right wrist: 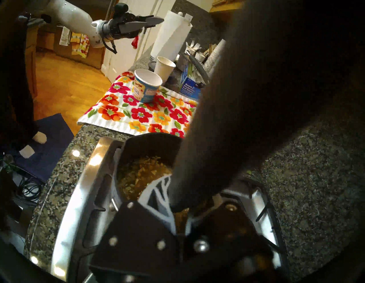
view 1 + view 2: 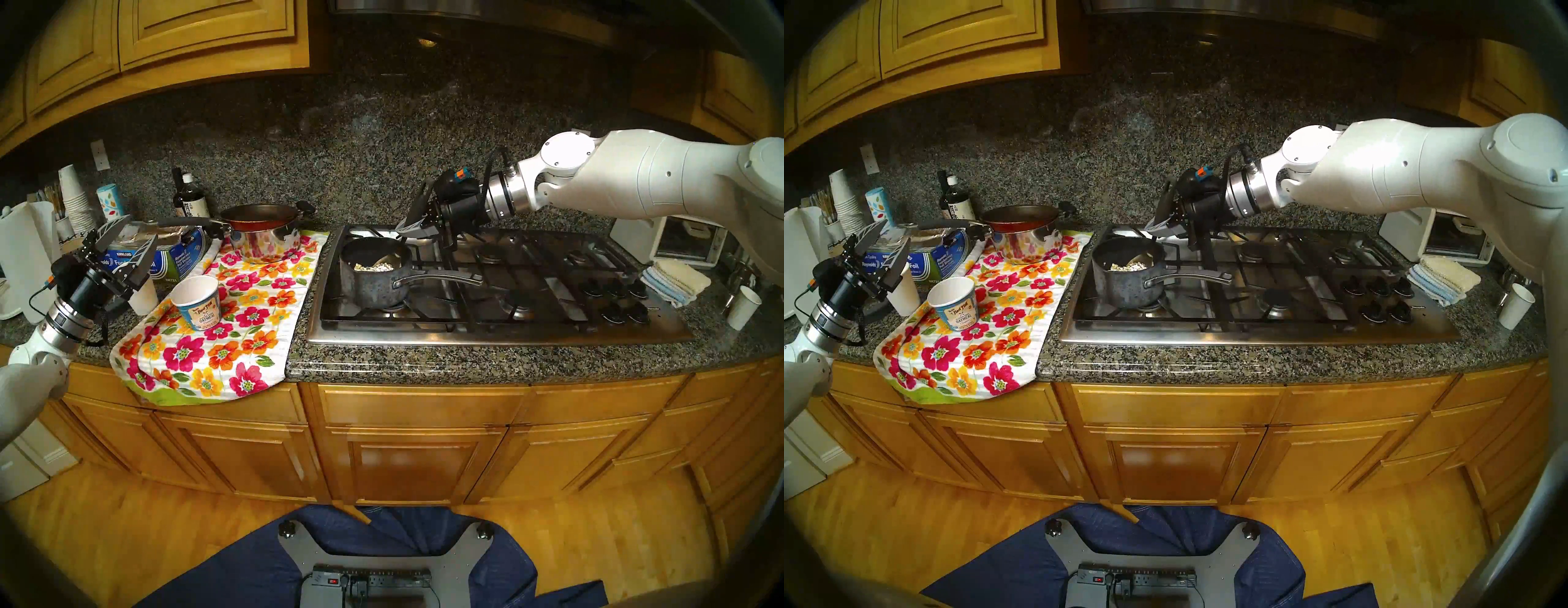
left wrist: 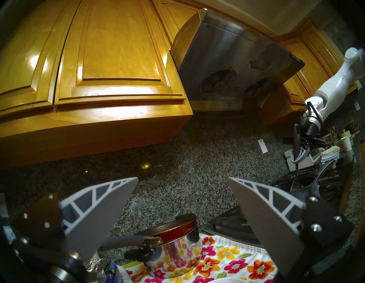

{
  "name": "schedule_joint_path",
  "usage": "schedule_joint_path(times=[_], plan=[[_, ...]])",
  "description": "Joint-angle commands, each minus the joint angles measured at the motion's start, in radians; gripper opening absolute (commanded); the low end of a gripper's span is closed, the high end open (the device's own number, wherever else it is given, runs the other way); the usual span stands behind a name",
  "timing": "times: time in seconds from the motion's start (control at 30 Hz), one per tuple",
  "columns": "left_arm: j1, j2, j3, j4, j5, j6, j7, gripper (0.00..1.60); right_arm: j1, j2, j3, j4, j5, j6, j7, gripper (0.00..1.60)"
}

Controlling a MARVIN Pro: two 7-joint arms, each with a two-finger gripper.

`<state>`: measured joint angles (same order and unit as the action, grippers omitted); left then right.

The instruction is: Pour oats into pot and stir with a spoon

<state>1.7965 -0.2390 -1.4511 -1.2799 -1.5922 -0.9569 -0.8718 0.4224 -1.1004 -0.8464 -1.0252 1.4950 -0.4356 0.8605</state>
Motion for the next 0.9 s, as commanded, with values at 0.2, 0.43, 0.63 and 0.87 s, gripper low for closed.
schedule_joint_path(times=[0.2,0.43,0.63,0.87], plan=[[-0.016,0.011,-0.031,-0.001,-0.003,-0.003,-0.104,1.60,-0.076,-0.124,0.031,0.134,0.004,-0.001,-0.015,0.00],[-0.013,0.012,-0.032,-0.003,0.000,-0.003,-0.097,1.60,-0.066,-0.134,0.056,0.127,0.010,-0.007,0.014,0.00],[-0.014,0.011,-0.034,-0.002,-0.003,-0.003,-0.105,1.60,-0.028,-0.085,0.067,0.046,0.013,-0.013,0.044,0.00],[-0.016,0.008,-0.035,0.002,-0.008,-0.003,-0.121,1.60,0.029,-0.007,0.056,-0.076,0.002,-0.014,0.065,0.00]])
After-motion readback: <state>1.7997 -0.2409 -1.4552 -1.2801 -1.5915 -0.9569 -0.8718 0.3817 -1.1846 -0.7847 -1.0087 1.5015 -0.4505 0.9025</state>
